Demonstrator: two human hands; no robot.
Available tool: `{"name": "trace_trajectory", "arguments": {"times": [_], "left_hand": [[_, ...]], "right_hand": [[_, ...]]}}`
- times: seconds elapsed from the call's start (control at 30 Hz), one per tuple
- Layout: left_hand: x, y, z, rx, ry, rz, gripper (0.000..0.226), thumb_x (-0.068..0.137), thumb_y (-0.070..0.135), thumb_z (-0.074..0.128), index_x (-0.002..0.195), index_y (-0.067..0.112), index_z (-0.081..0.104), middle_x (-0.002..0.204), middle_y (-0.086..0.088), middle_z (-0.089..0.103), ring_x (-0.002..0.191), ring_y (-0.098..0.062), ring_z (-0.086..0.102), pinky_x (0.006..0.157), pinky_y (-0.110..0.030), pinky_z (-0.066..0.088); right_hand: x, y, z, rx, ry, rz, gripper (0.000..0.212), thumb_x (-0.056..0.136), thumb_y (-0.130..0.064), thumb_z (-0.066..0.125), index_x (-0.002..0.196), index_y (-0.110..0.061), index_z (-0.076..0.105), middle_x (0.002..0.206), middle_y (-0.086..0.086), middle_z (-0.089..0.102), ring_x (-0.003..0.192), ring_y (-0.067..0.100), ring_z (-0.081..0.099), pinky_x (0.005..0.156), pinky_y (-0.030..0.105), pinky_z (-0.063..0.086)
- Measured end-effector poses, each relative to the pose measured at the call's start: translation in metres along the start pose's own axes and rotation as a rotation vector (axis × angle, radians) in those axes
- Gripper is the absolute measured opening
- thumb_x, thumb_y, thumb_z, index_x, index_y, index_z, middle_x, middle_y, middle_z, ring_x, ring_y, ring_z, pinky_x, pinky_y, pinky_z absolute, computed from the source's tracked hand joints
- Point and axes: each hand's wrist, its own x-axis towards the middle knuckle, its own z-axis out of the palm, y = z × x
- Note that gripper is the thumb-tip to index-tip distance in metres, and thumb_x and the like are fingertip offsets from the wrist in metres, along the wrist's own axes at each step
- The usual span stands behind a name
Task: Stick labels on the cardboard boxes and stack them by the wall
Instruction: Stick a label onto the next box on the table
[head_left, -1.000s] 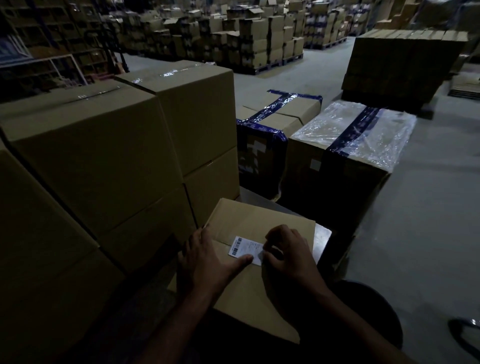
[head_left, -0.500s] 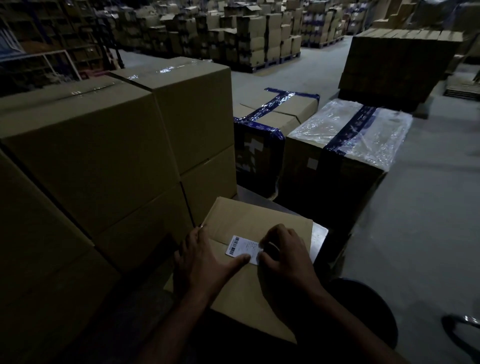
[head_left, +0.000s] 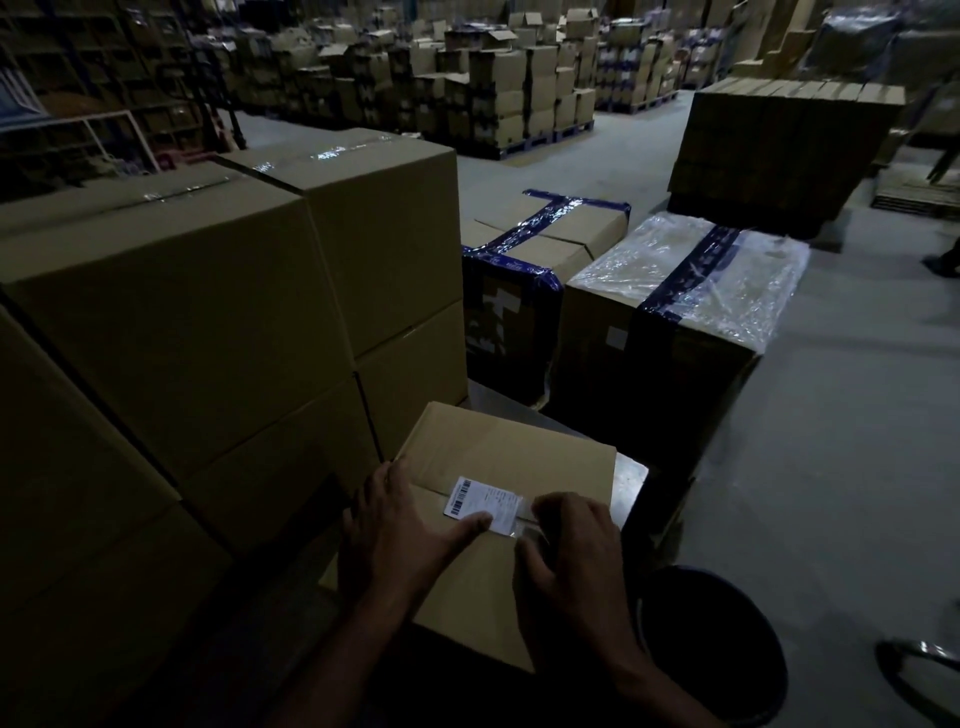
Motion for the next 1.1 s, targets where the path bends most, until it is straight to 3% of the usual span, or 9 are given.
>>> {"name": "trace_trajectory", "arguments": {"times": [0.13,0.23,0.4,0.53,0.67,0.87,1.0,1.1], "left_hand": [[-0.002,0.002,-0.001,0.006,0.01,-0.043,0.135,0.049,0.099,0.053,0.154,0.022,0.017,0.161,-0.006,0.021,0.146,-0.027,0.025,0.118,-0.049,0.022],[-0.004,-0.005,-0.004,-0.051,0.033,-0.115,0.136,0.052,0.09,0.065,0.157,0.023,0.012,0.161,-0.006,0.016,0.144,-0.031,0.022,0.114,-0.054,0.026],[-0.007,-0.014,-0.011,-0.057,0.021,-0.126,0.135,0.052,0.089,0.065,0.157,0.024,0.012,0.16,-0.003,0.015,0.144,-0.03,0.02,0.115,-0.054,0.023],[-0.006,-0.006,-0.005,-0.079,0.013,-0.075,0.141,0.046,0.097,0.056,0.157,0.025,0.009,0.164,0.001,0.003,0.15,-0.026,0.006,0.119,-0.058,0.009],[-0.007,0.0,0.0,-0.059,-0.002,-0.044,0.132,0.055,0.09,0.063,0.157,0.028,0.008,0.165,-0.001,0.006,0.15,-0.024,0.006,0.119,-0.054,0.017],[-0.007,-0.002,0.001,-0.076,0.026,-0.028,0.126,0.057,0.086,0.068,0.156,0.028,0.016,0.163,-0.001,0.012,0.148,-0.022,0.01,0.114,-0.052,0.027],[-0.006,-0.004,0.002,-0.089,0.03,-0.033,0.124,0.056,0.085,0.069,0.155,0.029,0.019,0.162,0.001,0.014,0.147,-0.02,0.01,0.113,-0.052,0.028],[-0.006,-0.003,0.001,-0.091,0.027,-0.033,0.123,0.055,0.085,0.069,0.154,0.029,0.021,0.161,0.001,0.014,0.146,-0.02,0.009,0.112,-0.053,0.029]], "right_hand": [[0.009,0.002,-0.003,0.014,-0.049,-0.029,0.028,0.077,-0.026,0.074,0.098,-0.031,0.056,0.093,-0.023,0.049,0.092,0.002,0.045,0.081,0.014,0.035],[0.03,0.009,-0.01,0.083,-0.175,-0.087,0.026,0.079,-0.029,0.073,0.101,-0.029,0.059,0.096,-0.025,0.05,0.097,0.0,0.05,0.082,0.021,0.048],[0.062,0.017,-0.015,0.064,-0.344,-0.169,0.028,0.081,-0.035,0.073,0.104,-0.031,0.059,0.101,-0.021,0.06,0.101,0.004,0.052,0.087,0.03,0.049],[0.066,0.007,-0.005,0.009,-0.325,-0.134,0.031,0.079,-0.034,0.07,0.105,-0.036,0.052,0.102,-0.021,0.062,0.1,0.008,0.053,0.09,0.039,0.045],[0.055,0.004,0.006,-0.041,-0.236,-0.135,0.035,0.078,-0.034,0.069,0.1,-0.044,0.043,0.101,-0.021,0.061,0.098,0.006,0.053,0.089,0.037,0.045],[0.059,0.008,0.008,0.014,-0.239,-0.102,0.042,0.075,-0.031,0.074,0.111,-0.033,0.053,0.107,-0.015,0.064,0.103,0.008,0.057,0.094,0.038,0.047],[0.06,0.006,0.006,0.0,-0.252,-0.099,0.035,0.072,-0.038,0.068,0.098,-0.044,0.046,0.101,-0.018,0.063,0.1,0.007,0.056,0.089,0.039,0.05],[0.06,0.006,0.002,0.081,-0.265,-0.064,0.033,0.071,-0.04,0.066,0.1,-0.04,0.049,0.1,-0.017,0.065,0.099,0.006,0.063,0.088,0.037,0.055]]}}
